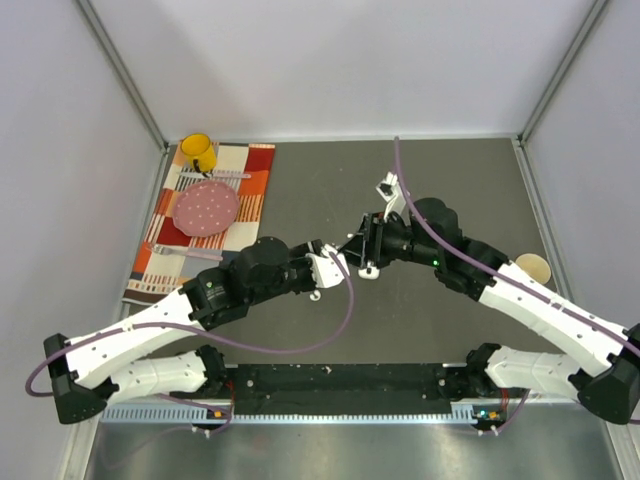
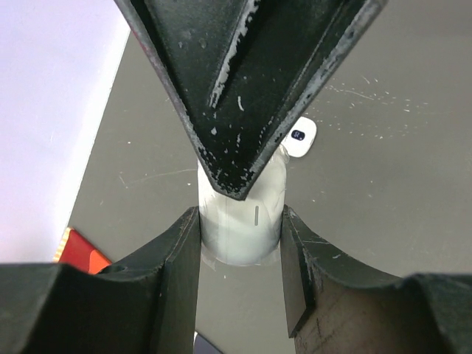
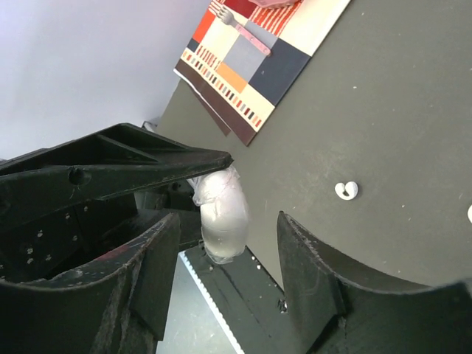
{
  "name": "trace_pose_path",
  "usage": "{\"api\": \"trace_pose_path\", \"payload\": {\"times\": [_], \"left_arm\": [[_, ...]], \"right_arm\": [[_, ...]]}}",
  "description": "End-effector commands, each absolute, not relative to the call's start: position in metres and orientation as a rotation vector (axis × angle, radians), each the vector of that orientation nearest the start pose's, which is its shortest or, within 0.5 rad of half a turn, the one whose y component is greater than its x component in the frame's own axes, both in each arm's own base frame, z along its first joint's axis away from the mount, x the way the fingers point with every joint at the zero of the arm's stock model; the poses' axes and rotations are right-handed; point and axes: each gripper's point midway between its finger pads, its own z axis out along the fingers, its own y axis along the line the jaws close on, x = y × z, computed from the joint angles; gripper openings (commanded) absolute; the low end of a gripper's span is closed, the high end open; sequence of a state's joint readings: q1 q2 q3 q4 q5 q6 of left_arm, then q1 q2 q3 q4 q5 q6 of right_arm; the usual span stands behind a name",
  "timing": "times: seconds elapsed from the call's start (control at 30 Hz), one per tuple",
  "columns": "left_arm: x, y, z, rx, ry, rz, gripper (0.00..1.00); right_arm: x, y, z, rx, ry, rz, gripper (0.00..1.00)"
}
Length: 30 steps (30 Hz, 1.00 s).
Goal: Insert the wireless bluetooth earbuds into the charging case
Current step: Adjust the charging case.
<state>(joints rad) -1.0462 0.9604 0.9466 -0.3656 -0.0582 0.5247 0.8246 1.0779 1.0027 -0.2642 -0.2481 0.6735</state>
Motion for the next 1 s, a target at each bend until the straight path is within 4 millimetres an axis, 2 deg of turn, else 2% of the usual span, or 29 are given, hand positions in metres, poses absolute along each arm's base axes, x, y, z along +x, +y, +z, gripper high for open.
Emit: {"api": "trace_pose_path", "payload": {"times": [0.0,0.2,0.27,0.43,0.5,0.57,0.6,0.63,0.67,0.7,0.77,0.8,0.83,0.97], "left_arm": [[0.198,-0.278,0.288,1.278,1.371,-0.293,0.0],[0.195,-0.281,0.292,1.27,1.352,-0.316,0.0],[0.195,-0.28,0.293,1.259,1.347,-0.321,0.0],[0.191,-0.279,0.296,1.247,1.341,-0.348,0.02],[0.189,-0.279,0.294,1.237,1.355,-0.367,0.09],[0.185,-0.278,0.298,1.215,1.347,-0.398,0.15],[0.184,-0.277,0.295,1.207,1.352,-0.405,0.15],[0.183,-0.275,0.302,1.182,1.333,-0.418,0.18],[0.182,-0.275,0.303,1.164,1.333,-0.432,0.27],[0.181,-0.274,0.299,1.161,1.336,-0.438,0.41],[0.179,-0.272,0.306,1.113,1.321,-0.463,0.51],[0.18,-0.27,0.304,1.094,1.327,-0.462,0.59],[0.18,-0.267,0.308,1.061,1.326,-0.472,0.62],[0.184,-0.257,0.314,0.931,1.359,-0.493,0.78]], "right_arm": [[0.186,0.317,0.295,-0.398,2.037,1.257,0.54],[0.181,0.324,0.291,-0.431,2.058,1.297,0.52],[0.18,0.325,0.292,-0.428,2.059,1.306,0.46],[0.182,0.322,0.298,-0.424,2.011,1.301,0.21],[0.183,0.32,0.303,-0.42,1.974,1.299,0.12],[0.183,0.317,0.311,-0.407,1.924,1.31,0.07],[0.184,0.315,0.312,-0.393,1.911,1.303,0.01],[0.183,0.312,0.314,-0.384,1.893,1.303,0.0],[0.186,0.311,0.317,-0.371,1.873,1.301,0.0],[0.186,0.31,0.318,-0.369,1.862,1.301,0.0],[0.187,0.307,0.319,-0.352,1.848,1.292,0.0],[0.187,0.307,0.322,-0.348,1.833,1.299,0.0],[0.187,0.306,0.319,-0.344,1.829,1.295,0.0],[0.19,0.298,0.331,-0.289,1.739,1.303,0.0]]}}
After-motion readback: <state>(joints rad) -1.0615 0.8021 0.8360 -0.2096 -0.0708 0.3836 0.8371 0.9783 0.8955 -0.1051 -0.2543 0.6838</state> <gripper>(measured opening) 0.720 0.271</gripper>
